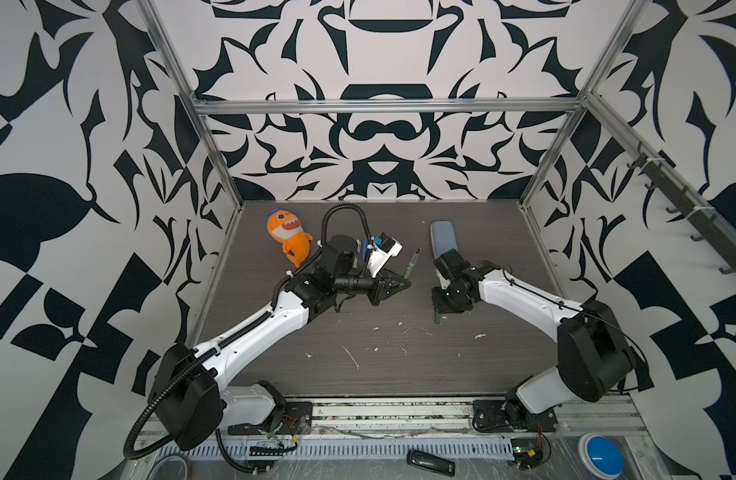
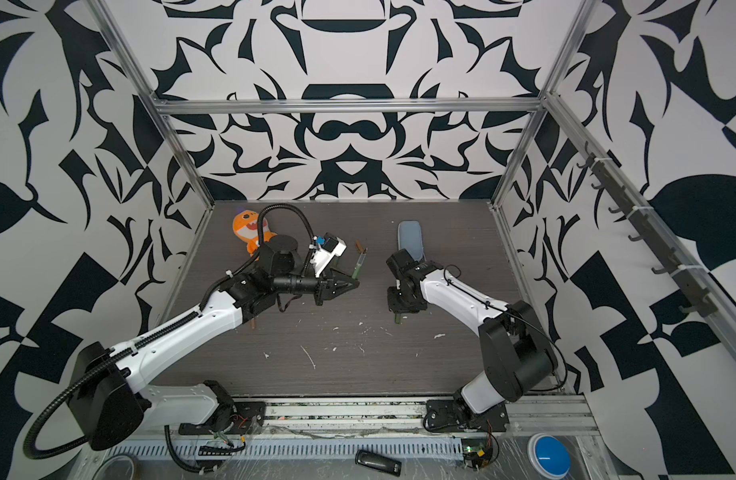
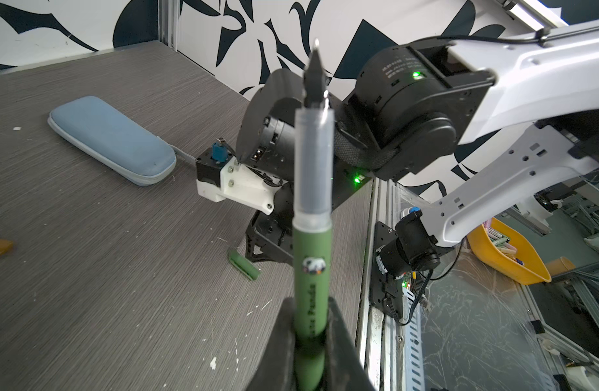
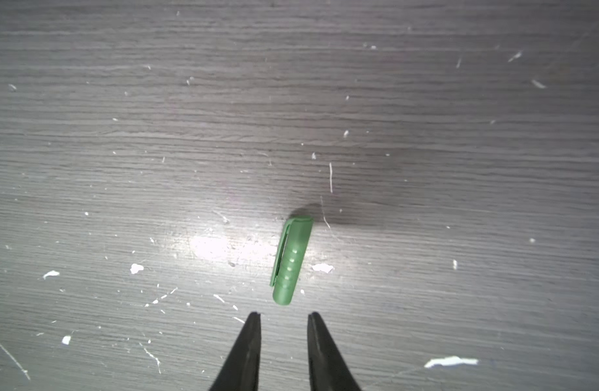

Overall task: Insert the pens into the pen caps
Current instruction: 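Align the right gripper around the green cap and close on it, then lift the green cap with the right gripper and carry it above the pen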

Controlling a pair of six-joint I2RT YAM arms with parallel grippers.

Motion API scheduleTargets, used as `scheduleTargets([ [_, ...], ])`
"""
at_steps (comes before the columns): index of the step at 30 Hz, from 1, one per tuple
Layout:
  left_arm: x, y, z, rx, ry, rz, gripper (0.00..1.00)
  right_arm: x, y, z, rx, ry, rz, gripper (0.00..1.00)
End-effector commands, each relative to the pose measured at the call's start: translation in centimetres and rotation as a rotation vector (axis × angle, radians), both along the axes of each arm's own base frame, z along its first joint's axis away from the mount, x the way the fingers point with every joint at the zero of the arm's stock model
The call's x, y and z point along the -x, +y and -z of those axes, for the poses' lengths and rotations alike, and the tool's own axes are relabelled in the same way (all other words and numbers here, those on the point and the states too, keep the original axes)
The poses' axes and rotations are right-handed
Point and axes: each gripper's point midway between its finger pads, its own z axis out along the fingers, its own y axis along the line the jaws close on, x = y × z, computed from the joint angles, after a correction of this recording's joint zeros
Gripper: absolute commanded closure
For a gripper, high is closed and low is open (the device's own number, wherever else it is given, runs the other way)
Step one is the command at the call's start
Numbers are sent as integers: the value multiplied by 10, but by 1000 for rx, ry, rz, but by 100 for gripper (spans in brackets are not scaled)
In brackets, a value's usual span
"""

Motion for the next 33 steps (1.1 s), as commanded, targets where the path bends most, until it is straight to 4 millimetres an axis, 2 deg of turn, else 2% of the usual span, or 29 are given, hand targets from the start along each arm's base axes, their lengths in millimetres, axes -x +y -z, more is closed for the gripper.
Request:
scheduleTargets([
  [1,2,-1,-12,22,-28,14,98,-1,7,9,-41,28,-9,75],
  [5,2,-2,-11,22,-25,15,98,-12,-4,21,-9,-1,52,75],
  [11,2,-3,-9,19,-15,21,97,-17,-9,25,10,-39,86,73],
  [23,2,-5,-7,17,-7,28,98,-17,-8,46,26,4,79,72],
  [33,1,-5,-5,14,-4,27,98,-12,-5,54,2,25,90,84],
])
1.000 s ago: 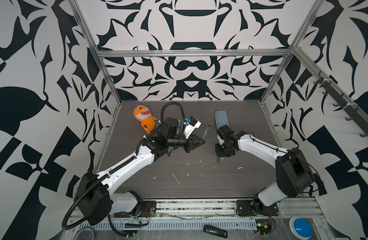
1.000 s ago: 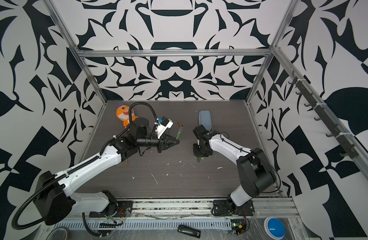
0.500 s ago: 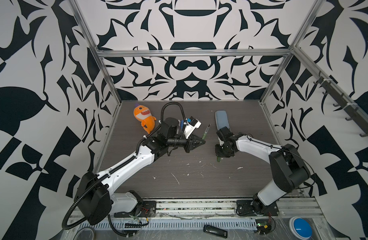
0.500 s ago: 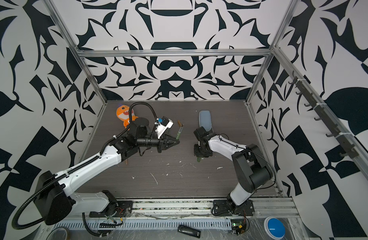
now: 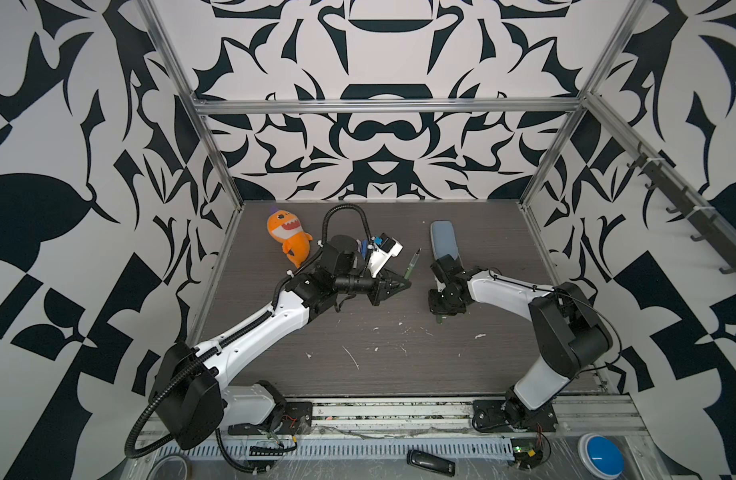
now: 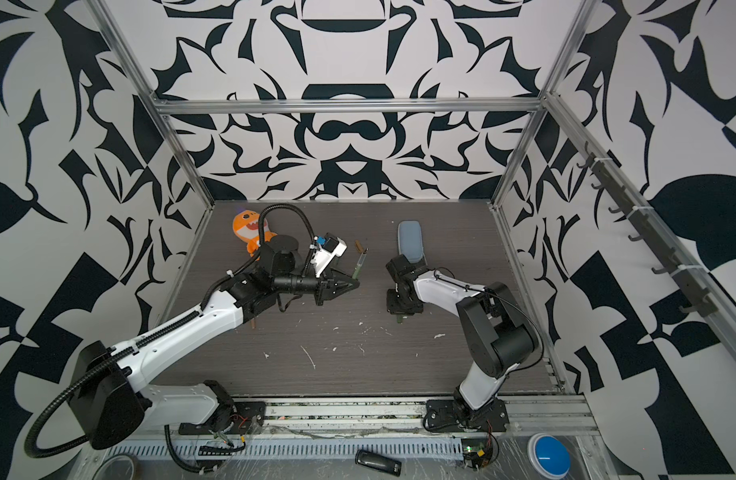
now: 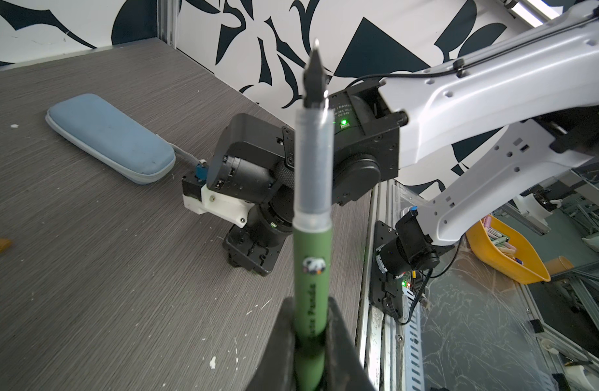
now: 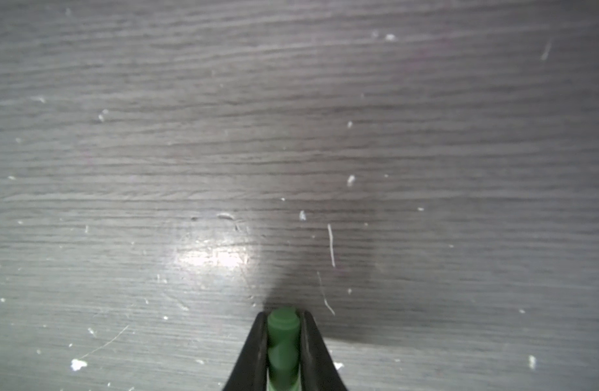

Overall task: Insert the pens into the pen caps
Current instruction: 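Lift the green cap with the right gripper and carry it above the pen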

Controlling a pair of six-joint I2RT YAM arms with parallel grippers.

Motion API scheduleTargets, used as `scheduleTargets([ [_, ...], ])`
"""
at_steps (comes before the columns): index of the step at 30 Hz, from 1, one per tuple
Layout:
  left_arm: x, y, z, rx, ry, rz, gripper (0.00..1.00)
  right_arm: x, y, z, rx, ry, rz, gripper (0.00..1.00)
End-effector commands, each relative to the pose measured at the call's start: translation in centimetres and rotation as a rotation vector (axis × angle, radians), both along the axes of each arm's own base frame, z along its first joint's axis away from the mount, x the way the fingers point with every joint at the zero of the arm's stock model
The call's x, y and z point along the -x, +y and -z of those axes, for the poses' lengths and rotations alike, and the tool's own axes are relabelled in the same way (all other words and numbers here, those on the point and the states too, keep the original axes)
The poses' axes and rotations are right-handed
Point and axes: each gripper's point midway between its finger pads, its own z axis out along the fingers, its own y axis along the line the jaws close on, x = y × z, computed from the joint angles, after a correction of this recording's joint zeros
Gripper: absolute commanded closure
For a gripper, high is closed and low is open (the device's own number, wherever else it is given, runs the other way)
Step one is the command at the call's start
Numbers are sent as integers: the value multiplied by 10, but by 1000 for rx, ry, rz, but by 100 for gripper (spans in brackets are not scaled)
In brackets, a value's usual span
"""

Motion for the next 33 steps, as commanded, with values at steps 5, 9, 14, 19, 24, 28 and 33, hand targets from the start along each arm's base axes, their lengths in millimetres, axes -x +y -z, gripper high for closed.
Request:
scheduleTargets([
  [5,2,-4,-6,15,-7,26,98,0,0,-18,-29,-38,23,88],
  [9,1,-5,-6,18,-8,26,98,-8,10,-61,-120,-145,7,90],
  [14,1,-5,-6,30,-19,18,99,-19,23,-137,-256,-352,2,90],
  [19,2,-4,-8,36,-34,6,100,-25,32,-213,-368,-520,3,92],
  [24,-2,-2,-9,43,-49,-29,100,-29,42,-285,-502,-716,4,93],
  [28,-7,-1,-6,43,-41,-63,100,-26,49,-338,-595,-882,-3,93],
  [33,-6,4,-19,65,-68,-81,100,-19,56,-378,-664,-1010,-13,93],
])
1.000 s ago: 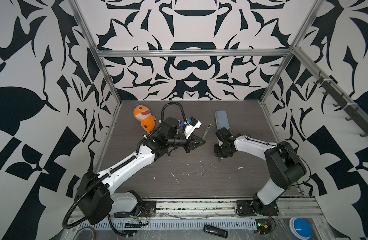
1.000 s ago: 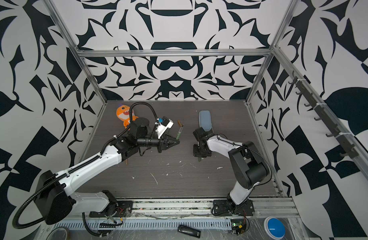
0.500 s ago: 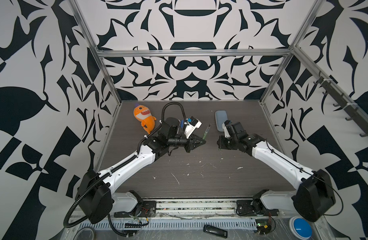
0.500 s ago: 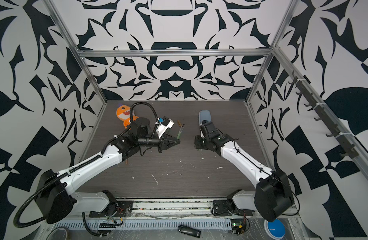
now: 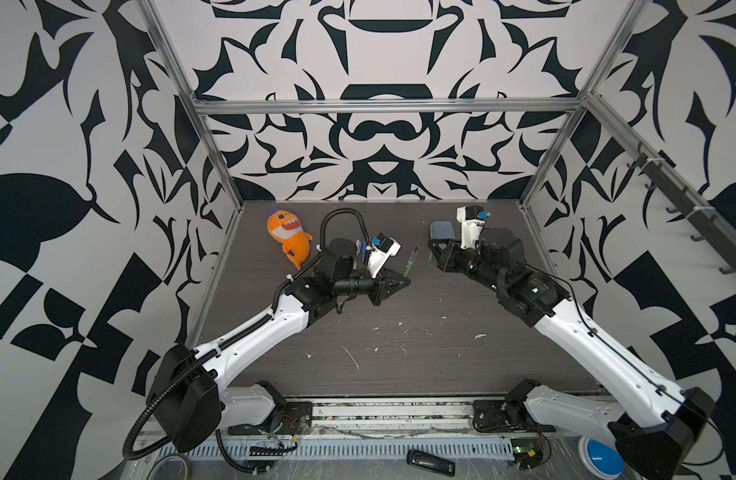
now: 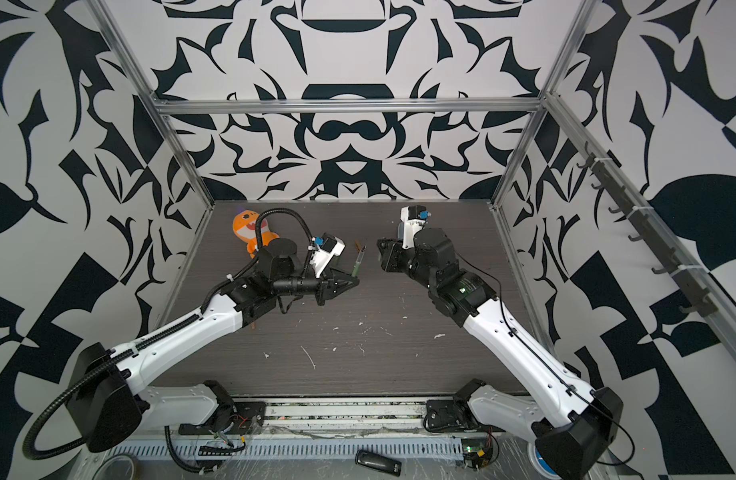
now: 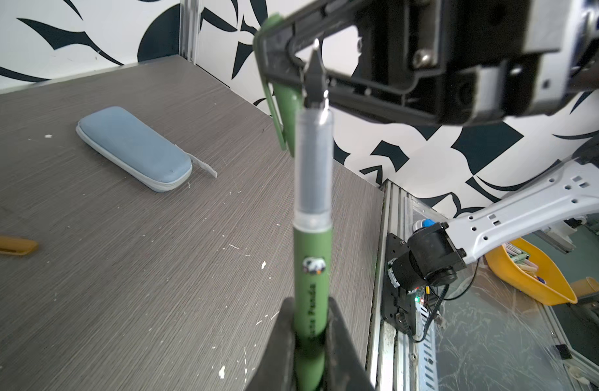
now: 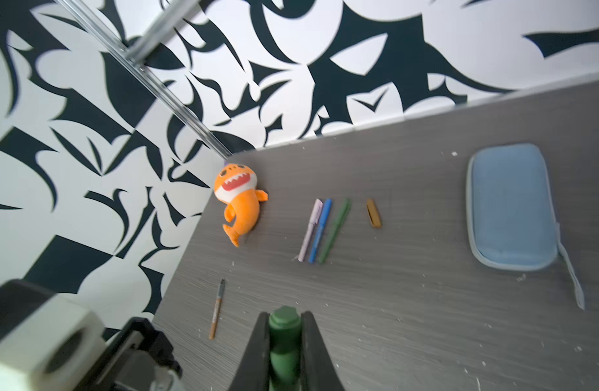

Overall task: Insert the pens into the pen caps
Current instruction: 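Lift the green cap with the right gripper and carry it above the pen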

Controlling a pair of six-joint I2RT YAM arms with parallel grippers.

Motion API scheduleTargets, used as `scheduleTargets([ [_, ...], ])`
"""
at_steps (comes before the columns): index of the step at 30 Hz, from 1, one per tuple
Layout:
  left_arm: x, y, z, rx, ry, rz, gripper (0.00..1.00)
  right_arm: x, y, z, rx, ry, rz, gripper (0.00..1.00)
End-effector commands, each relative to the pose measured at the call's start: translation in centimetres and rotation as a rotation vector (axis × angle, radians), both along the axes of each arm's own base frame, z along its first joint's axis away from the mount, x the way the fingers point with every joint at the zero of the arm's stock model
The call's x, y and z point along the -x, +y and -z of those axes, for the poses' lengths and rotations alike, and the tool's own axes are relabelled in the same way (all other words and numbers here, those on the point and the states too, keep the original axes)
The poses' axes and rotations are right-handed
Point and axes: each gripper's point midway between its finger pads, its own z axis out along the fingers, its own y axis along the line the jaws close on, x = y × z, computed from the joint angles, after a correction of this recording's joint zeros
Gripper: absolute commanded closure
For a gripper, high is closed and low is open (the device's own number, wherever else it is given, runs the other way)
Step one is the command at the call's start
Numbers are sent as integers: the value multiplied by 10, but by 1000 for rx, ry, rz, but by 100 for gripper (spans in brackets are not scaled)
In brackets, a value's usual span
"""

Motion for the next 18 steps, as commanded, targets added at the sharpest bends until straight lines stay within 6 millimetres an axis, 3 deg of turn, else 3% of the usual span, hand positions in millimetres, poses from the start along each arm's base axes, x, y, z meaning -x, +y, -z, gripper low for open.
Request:
scheduleTargets([
  [1,1,2,-15,39,-33,-17,100,1,0,-65,-113,-183,28,93],
  [12,3,1,-18,47,-33,-5,100,7,8,-105,-147,-294,32,94],
  [18,4,1,-17,46,-29,2,100,9,16,-107,-152,-295,9,95],
])
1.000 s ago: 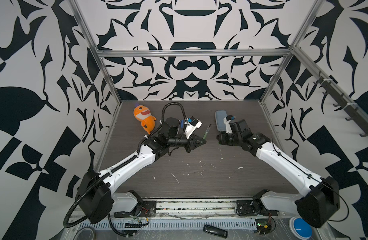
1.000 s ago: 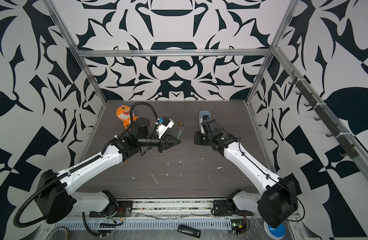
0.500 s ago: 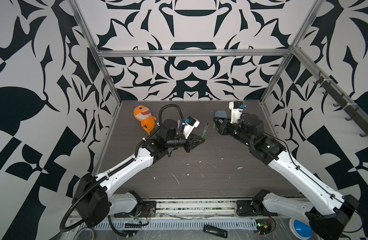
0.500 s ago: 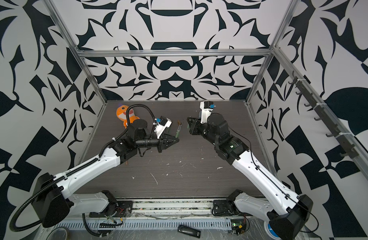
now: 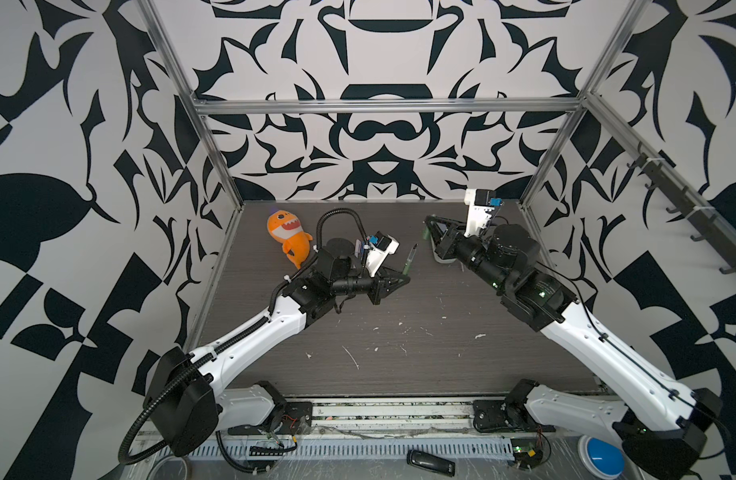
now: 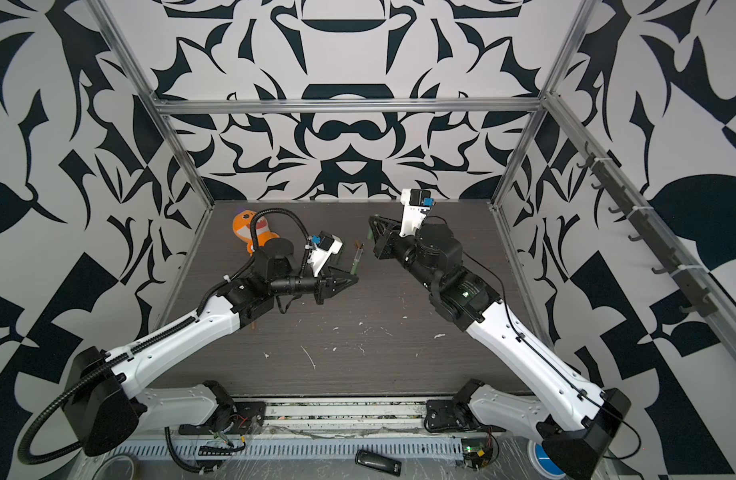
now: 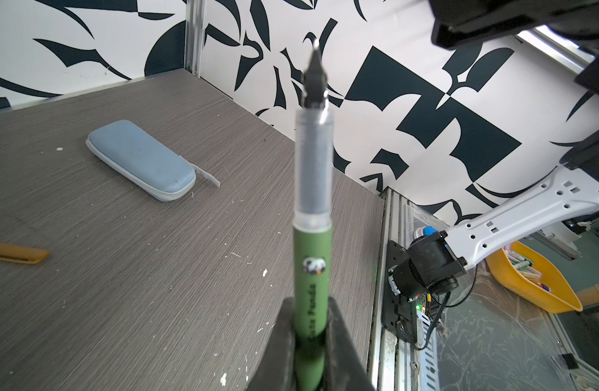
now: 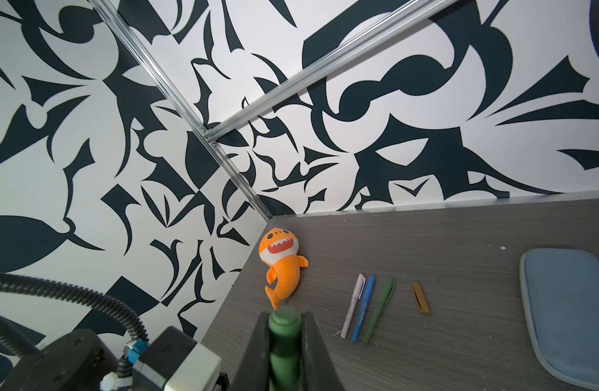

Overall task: Insert the pens into the pen caps
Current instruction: 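Lift the green cap with the right gripper and carry it above the pen, then lower the green cap onto the upright pen tip with the right gripper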

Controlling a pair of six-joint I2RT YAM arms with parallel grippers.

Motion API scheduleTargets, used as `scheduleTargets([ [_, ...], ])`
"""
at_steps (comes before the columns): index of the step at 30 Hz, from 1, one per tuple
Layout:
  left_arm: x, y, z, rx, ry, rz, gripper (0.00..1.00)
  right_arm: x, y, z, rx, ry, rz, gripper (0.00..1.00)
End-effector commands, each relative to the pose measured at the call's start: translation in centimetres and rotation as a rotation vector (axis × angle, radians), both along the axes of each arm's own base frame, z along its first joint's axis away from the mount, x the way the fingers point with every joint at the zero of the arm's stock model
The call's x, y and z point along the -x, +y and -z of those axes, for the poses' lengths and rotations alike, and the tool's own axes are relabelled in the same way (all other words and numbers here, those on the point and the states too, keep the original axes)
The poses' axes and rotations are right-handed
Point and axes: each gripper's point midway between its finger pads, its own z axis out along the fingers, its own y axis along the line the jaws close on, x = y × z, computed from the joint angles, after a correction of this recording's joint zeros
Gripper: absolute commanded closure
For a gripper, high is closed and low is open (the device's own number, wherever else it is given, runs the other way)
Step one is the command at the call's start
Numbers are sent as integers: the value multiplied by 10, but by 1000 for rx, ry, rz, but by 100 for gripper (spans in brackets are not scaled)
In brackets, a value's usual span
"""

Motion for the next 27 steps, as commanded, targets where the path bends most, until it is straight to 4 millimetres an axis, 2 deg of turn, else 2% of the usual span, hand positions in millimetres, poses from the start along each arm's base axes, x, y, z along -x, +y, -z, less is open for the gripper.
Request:
scheduleTargets([
  [1,5,0,-10,30,-15,13,100,2,1,-29,-43,-73,1,95],
  [11,5,0,-11,32,-17,17,100,-5,12,-14,-28,-40,-12,95],
  [27,4,-1,-8,25,-10,12,100,6,14,13,-22,43,-52,96],
])
